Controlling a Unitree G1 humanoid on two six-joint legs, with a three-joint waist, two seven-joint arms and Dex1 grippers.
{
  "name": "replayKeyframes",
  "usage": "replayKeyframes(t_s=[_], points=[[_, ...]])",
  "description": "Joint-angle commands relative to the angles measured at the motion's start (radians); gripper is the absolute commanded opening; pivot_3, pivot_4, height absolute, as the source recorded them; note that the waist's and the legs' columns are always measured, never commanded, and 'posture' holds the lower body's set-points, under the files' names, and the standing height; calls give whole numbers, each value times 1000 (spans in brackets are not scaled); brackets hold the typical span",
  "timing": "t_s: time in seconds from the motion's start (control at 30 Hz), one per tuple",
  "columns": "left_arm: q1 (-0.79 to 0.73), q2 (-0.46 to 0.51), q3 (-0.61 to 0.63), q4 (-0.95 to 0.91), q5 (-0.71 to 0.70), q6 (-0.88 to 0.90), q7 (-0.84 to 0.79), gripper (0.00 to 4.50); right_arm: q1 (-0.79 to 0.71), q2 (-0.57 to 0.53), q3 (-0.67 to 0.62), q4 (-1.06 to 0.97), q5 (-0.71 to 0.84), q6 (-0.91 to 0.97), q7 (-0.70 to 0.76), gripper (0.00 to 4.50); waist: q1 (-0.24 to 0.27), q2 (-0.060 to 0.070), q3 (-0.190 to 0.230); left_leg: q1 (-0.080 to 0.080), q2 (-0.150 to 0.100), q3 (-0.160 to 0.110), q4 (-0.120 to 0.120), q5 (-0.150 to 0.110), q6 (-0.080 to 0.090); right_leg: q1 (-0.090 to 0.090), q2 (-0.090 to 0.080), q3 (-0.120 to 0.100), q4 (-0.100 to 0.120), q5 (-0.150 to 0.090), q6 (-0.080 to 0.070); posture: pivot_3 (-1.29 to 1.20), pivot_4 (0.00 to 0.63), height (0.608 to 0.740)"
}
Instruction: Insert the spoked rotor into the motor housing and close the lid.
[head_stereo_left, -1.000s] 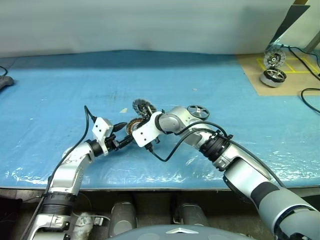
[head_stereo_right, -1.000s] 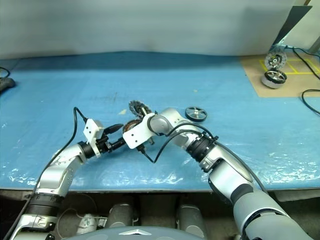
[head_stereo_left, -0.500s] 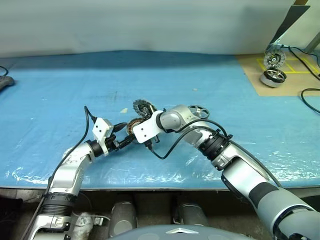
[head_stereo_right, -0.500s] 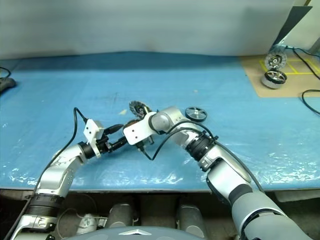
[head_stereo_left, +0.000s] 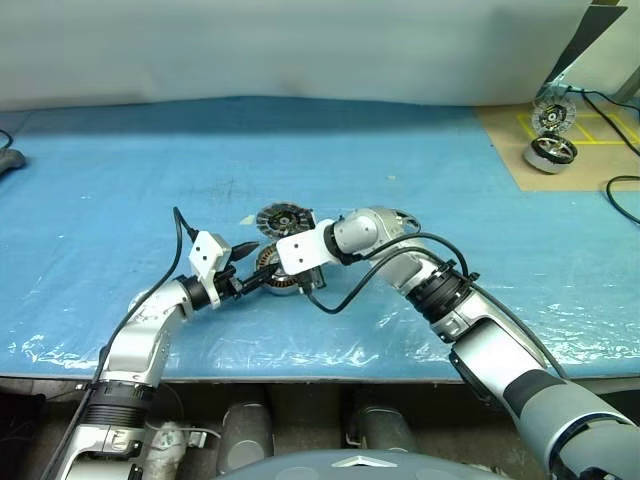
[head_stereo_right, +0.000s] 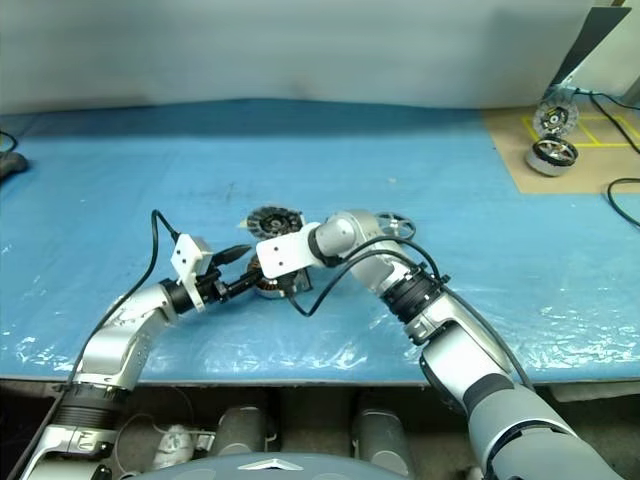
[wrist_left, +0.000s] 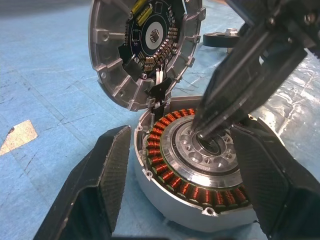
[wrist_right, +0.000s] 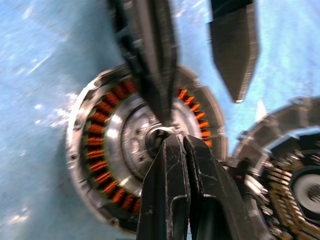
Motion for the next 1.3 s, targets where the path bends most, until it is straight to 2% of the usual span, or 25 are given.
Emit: replayKeyframes(t_s=[0.03,0.43,0.63,0.73,0.93,1.17,1.27,1.3], points=[[-8,5,10,2,-4,-29,-11,3395,-32,-4,-22,-41,13,-2,-14,27,1,0,0,0,0,0,0,0,0,0,0,0,0,0,0,0,150,740],[-13,0,4,17,-2,-43,-11,3395,-7,-30,13,-91,8,3,32,27,1,0,0,0,0,0,0,0,0,0,0,0,0,0,0,0,150,740],[-7,4,5,12,-7,-37,-16,3395,3,-26,56,-64,-33,-44,-4,27,1,0,0,0,0,0,0,0,0,0,0,0,0,0,0,0,150,740],[-6,4,8,15,-5,-41,-14,3395,1,-27,58,-61,-30,-49,-6,543,1,0,0,0,0,0,1,0,0,0,0,0,0,0,0,0,150,740],[7,8,11,10,-6,-46,-17,3395,1,-27,67,-41,-46,-59,-34,2560,1,0,0,0,0,0,1,0,0,0,0,0,1,0,0,0,150,740],[3,6,8,20,-3,-55,-18,3395,4,-27,75,-26,-58,-73,-46,2560,1,0,0,1,0,0,1,0,0,0,0,0,1,0,0,0,150,740],[-2,6,6,31,-1,-60,-20,3395,6,-28,77,-22,-61,-74,-45,1960,1,0,0,1,0,0,2,0,0,1,0,0,2,0,0,0,150,740],[-3,5,5,34,0,-62,-20,3395,7,-28,79,-19,-62,-76,-45,1634,1,0,0,1,0,0,2,0,0,1,0,0,2,0,0,0,150,740]])
